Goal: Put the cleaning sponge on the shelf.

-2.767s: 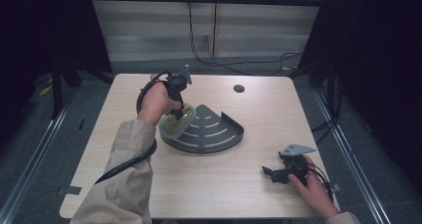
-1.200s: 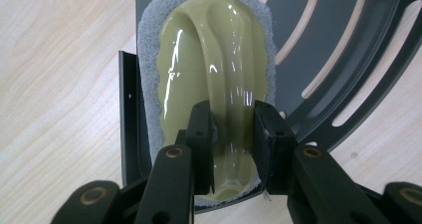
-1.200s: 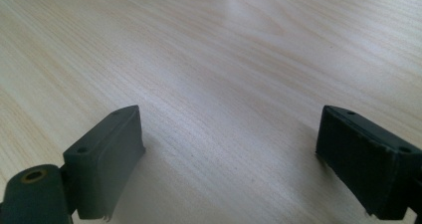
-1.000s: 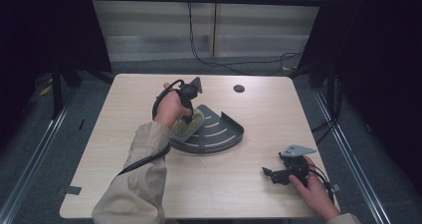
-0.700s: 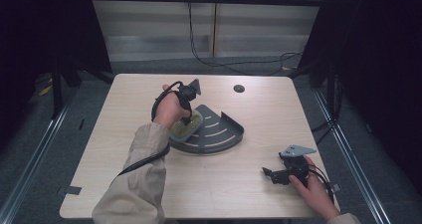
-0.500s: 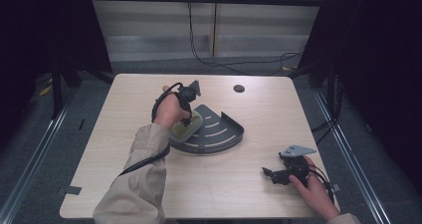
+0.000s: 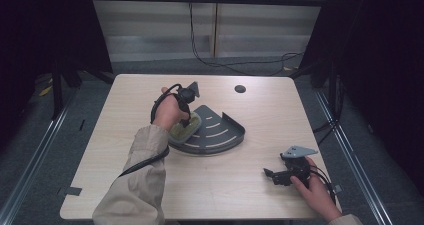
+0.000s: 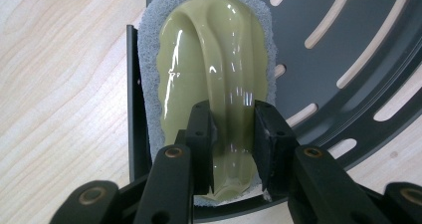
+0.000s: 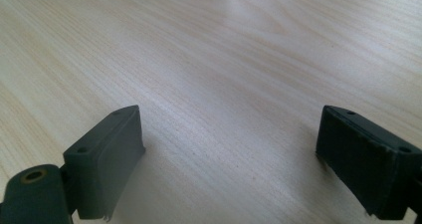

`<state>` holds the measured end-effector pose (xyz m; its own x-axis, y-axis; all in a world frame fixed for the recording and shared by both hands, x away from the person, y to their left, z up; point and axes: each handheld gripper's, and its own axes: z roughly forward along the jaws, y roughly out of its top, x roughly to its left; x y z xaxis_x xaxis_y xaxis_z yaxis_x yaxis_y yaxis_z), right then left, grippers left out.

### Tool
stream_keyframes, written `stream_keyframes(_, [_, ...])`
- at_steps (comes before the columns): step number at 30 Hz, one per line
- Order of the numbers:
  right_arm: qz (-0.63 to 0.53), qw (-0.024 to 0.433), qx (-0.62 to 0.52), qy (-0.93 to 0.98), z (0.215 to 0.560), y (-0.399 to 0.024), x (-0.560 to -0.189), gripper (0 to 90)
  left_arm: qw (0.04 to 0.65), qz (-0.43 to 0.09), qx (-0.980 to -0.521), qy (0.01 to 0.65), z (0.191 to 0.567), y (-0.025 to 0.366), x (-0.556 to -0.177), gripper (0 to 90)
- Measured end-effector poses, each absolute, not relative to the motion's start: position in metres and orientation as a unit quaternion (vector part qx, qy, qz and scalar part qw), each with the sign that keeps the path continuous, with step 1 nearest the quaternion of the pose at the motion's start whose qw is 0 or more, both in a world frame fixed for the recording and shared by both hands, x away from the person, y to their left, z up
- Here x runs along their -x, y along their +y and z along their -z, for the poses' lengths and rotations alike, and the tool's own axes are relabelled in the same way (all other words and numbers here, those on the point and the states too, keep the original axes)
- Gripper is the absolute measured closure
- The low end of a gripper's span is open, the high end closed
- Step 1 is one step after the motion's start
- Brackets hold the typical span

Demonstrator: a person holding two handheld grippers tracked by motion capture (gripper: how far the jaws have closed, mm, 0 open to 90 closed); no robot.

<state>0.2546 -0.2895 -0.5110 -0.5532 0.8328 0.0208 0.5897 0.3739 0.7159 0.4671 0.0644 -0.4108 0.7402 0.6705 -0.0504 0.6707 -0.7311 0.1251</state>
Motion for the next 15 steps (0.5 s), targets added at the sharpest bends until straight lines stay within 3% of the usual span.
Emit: stream_keyframes(15, [-0.347,0.175,-0.439,0.810,0.5110,-0.2895,-0.2546,10.6,0.066,0.003,-0.928,0.368,0.4152,0.0696,-0.4667,70.9])
